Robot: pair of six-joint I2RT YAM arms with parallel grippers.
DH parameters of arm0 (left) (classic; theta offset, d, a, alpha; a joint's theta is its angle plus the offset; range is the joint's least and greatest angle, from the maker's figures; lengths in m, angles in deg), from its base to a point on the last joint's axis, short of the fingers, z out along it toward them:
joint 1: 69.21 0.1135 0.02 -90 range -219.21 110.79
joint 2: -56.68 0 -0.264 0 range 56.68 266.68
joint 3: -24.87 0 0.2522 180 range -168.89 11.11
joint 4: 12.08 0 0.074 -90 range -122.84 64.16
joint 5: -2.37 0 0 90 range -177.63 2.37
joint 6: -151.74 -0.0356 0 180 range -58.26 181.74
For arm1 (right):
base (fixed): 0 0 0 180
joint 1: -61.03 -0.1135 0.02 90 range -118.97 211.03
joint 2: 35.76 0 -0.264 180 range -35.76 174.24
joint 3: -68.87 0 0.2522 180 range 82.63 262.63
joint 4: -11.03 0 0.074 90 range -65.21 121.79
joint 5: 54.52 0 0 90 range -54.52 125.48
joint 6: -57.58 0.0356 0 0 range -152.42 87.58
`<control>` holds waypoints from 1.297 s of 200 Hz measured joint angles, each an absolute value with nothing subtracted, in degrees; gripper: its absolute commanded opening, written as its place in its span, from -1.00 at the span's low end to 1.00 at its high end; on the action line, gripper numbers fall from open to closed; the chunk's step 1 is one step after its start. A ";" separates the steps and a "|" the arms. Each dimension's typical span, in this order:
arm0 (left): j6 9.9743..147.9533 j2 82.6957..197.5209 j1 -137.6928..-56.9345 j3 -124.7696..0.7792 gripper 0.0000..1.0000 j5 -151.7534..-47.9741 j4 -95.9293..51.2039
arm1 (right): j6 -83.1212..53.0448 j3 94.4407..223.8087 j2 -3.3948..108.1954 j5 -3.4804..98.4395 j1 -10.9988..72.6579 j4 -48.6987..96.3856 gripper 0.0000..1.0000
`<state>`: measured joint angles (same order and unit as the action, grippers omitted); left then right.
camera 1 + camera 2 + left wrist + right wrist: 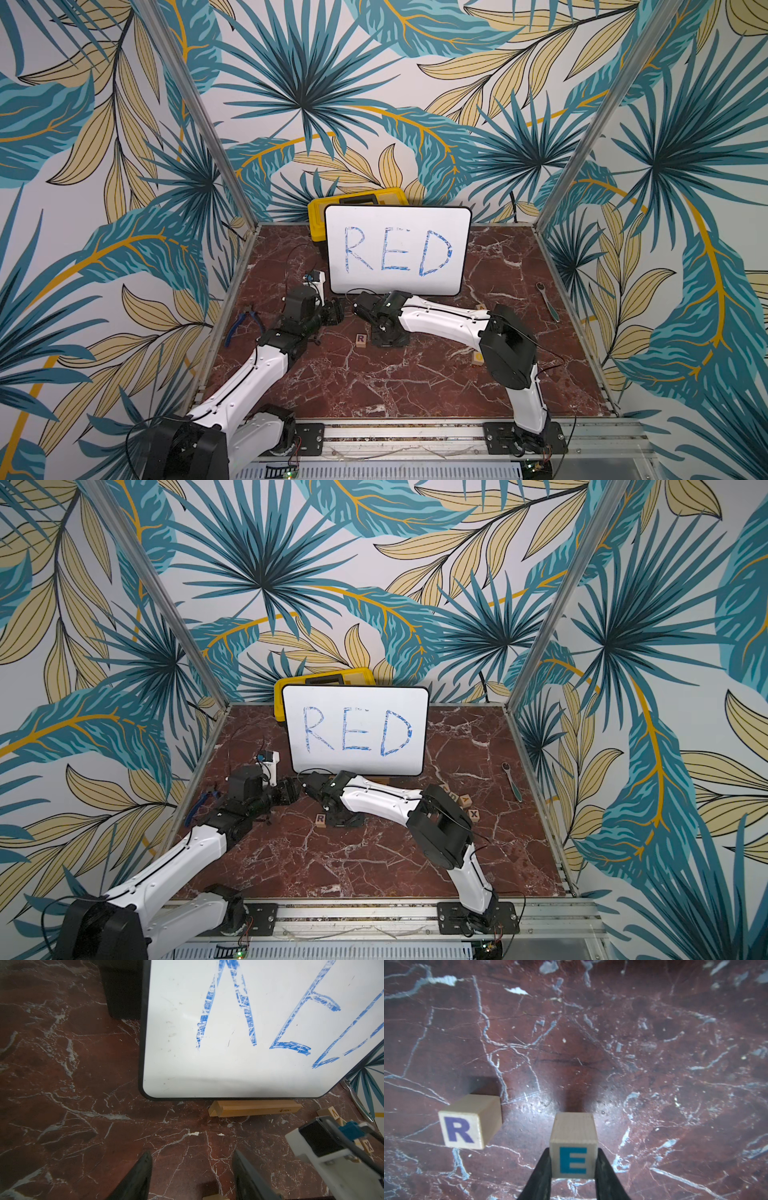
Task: Assemble the uppercase word "red" with letter blocks
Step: Place the letter block at the center of the board.
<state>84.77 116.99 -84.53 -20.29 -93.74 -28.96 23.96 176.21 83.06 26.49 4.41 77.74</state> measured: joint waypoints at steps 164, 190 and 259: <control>85.38 116.51 -84.48 -19.50 0.24 -92.28 -28.81 | 23.72 177.99 85.47 26.81 4.41 77.50 -0.40; 85.38 116.51 -84.48 -19.50 0.24 -92.28 -28.83 | 23.67 178.14 85.53 26.88 4.43 77.42 -0.40; 85.38 116.05 -84.48 -19.17 0.24 -91.95 -28.70 | 23.00 178.55 86.54 26.99 4.83 77.44 -0.40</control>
<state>85.38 116.05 -84.48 -19.17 -91.95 -28.70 23.00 178.55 86.54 26.99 4.83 77.44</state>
